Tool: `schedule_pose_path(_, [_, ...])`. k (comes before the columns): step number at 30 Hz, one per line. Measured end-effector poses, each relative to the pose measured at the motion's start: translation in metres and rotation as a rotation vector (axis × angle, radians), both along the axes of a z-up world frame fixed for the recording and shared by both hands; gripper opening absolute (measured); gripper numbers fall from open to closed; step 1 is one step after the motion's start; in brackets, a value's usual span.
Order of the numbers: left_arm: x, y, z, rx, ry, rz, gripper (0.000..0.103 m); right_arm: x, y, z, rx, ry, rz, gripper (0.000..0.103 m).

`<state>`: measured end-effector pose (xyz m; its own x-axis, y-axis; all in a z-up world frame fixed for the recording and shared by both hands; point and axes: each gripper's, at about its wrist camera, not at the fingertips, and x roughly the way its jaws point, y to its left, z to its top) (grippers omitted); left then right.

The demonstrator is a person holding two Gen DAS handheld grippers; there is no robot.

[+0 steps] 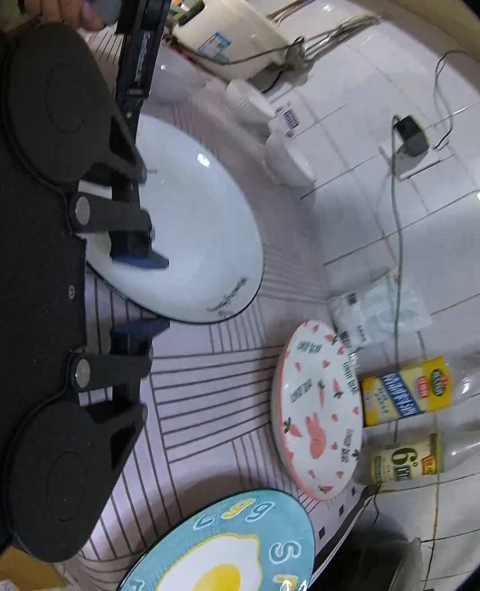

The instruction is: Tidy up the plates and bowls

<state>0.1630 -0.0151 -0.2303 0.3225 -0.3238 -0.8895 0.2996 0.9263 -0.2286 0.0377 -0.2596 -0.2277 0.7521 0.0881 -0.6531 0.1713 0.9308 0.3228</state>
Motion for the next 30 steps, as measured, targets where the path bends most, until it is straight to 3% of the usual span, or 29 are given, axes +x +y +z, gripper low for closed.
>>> schedule_pose_path(3, [0.0, -0.004, -0.001, -0.014, 0.008, -0.006, 0.034, 0.002, -0.005, -0.001, 0.015, 0.025, 0.008, 0.016])
schedule_pose_path(10, [-0.01, -0.019, -0.001, 0.024, -0.065, -0.017, 0.034, 0.005, -0.02, -0.01, 0.132, 0.022, 0.039, 0.017])
schedule_pose_path(14, [-0.007, -0.017, 0.001, 0.027, -0.049, -0.03, 0.033, 0.005, -0.016, -0.008, 0.096, 0.024, 0.078, 0.018])
schedule_pose_path(22, [-0.005, -0.019, 0.016, 0.072, -0.148, -0.049, 0.033, 0.007, -0.011, -0.006, 0.092, -0.003, 0.109, 0.02])
schedule_pose_path(30, [0.034, -0.005, 0.029, 0.05, -0.125, -0.03, 0.033, 0.04, -0.008, 0.007, 0.089, -0.066, 0.132, 0.02])
